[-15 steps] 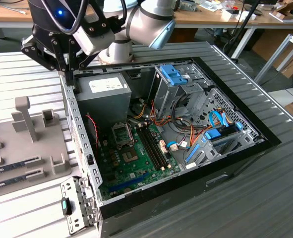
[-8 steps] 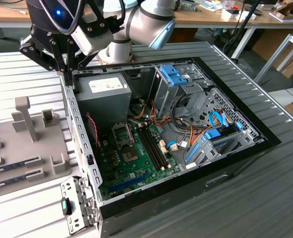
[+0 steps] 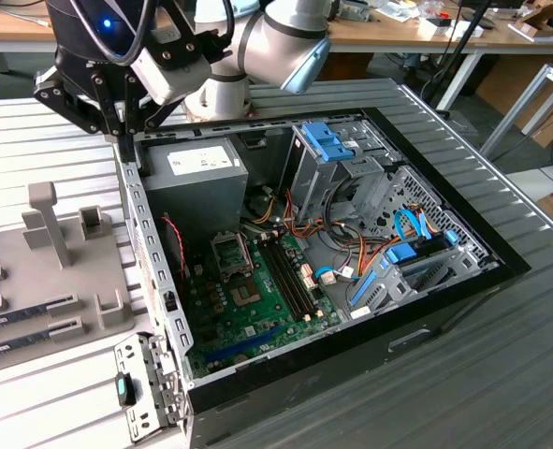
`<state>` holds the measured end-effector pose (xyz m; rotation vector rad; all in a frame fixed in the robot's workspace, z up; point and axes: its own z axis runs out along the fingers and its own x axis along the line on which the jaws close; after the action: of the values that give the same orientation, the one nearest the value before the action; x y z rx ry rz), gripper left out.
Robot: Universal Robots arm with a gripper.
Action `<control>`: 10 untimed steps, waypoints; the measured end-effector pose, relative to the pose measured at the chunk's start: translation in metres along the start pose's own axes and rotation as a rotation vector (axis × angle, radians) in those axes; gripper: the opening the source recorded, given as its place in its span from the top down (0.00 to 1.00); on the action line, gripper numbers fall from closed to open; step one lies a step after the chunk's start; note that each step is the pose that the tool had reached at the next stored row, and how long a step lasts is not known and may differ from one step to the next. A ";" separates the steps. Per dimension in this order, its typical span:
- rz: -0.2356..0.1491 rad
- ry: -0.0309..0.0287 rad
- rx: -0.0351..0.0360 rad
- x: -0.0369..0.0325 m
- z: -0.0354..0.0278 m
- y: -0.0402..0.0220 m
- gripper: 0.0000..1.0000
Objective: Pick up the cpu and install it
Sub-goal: 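Reach for the cpu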
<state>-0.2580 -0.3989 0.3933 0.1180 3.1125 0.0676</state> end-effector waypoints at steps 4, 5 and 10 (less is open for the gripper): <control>0.000 0.0000 0.0000 0.0014 0.0000 -0.0001 0.89; 0.000 -0.0001 0.0000 0.0018 0.0000 -0.0001 0.89; 0.000 0.0000 0.0000 0.0040 -0.0001 -0.0003 0.89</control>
<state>-0.2620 -0.3989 0.3933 0.1181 3.1125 0.0676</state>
